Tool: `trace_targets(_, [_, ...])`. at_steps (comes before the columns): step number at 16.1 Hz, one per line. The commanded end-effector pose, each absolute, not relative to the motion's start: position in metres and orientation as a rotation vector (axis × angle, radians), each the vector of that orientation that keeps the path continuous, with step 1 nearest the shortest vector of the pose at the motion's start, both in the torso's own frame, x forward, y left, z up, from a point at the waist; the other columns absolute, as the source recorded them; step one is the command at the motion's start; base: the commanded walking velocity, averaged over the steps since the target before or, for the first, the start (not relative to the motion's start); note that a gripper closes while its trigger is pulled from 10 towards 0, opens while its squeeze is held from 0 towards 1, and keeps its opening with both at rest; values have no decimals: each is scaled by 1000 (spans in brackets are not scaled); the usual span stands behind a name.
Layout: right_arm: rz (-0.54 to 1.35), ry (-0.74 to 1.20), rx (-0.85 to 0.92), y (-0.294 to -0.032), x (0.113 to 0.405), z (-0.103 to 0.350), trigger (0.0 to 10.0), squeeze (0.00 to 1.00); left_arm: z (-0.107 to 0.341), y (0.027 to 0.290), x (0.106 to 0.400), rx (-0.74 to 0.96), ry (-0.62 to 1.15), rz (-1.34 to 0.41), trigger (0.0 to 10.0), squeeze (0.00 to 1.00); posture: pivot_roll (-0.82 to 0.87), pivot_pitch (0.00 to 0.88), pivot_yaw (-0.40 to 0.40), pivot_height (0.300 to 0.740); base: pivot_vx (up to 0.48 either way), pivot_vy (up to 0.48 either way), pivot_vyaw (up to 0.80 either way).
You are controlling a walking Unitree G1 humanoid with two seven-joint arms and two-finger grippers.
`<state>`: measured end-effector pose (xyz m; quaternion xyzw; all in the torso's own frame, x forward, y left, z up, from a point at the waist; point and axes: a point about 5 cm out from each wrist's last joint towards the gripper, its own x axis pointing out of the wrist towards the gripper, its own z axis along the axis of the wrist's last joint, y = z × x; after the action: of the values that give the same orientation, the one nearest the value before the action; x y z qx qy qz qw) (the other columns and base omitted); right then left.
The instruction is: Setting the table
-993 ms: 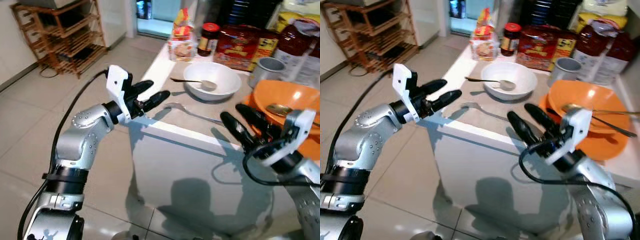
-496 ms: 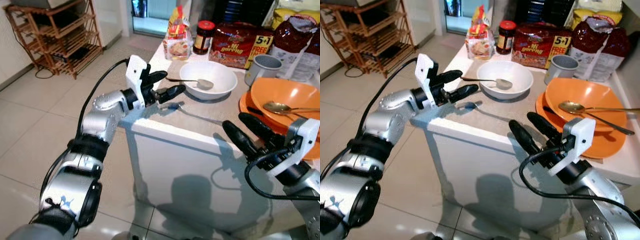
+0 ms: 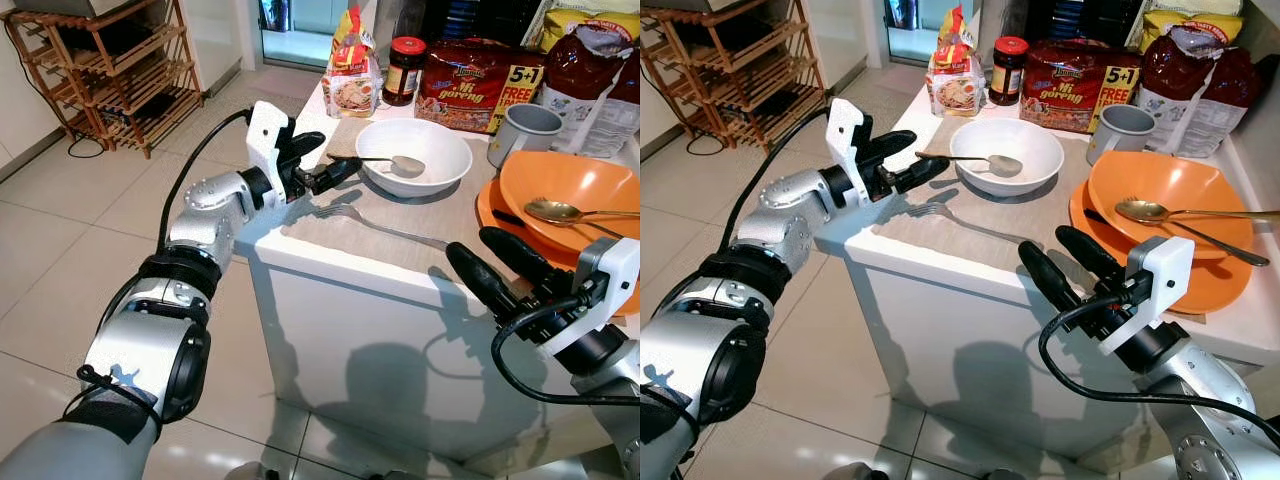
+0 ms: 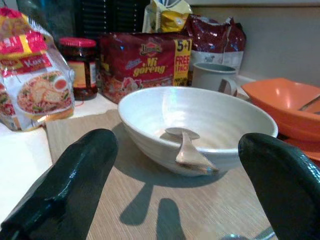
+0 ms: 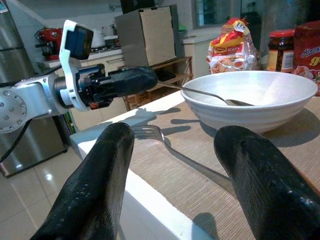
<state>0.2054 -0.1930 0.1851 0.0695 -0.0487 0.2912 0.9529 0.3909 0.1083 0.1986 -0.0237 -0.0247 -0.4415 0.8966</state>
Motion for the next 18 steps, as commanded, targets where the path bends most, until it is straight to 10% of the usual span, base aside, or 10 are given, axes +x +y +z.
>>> trace_targets(1, [586, -99, 133, -195, 202, 188, 10000, 0, 203, 106, 392, -24, -52, -942, 10000, 1000, -146, 56, 26, 740, 0, 0, 0])
trace_targets(2, [591, -96, 134, -195, 202, 188, 10000, 0, 201, 104, 391, -20, -44, -952, 10000, 1000, -147, 57, 27, 740, 0, 0, 0])
trace_targets(3, [598, -94, 135, -194, 201, 188, 10000, 0, 200, 103, 391, -14, -46, -943, 4863, 1000, -146, 57, 27, 740, 0, 0, 0])
trace_targets(4, [601, -92, 135, -194, 201, 189, 10000, 0, 200, 102, 392, -11, -49, -934, 4863, 1000, -146, 57, 27, 740, 0, 0, 0])
trace_targets(5, [607, -92, 137, -193, 201, 190, 10000, 0, 201, 102, 394, -11, -51, -907, 0, 553, -146, 59, 30, 740, 0, 0, 0])
trace_targets(6, [611, -92, 138, -192, 201, 190, 10000, 0, 202, 102, 395, -11, -54, -897, 0, 149, -146, 60, 32, 740, 0, 0, 0])
trace_targets(8, [612, -91, 139, -191, 200, 189, 10000, 0, 202, 102, 395, -11, -54, -904, 0, 0, -148, 61, 34, 740, 0, 0, 0])
trace_targets(18, [602, -90, 138, -193, 199, 188, 10000, 0, 201, 99, 394, -7, -56, -921, 0, 0, -149, 60, 37, 740, 0, 0, 0])
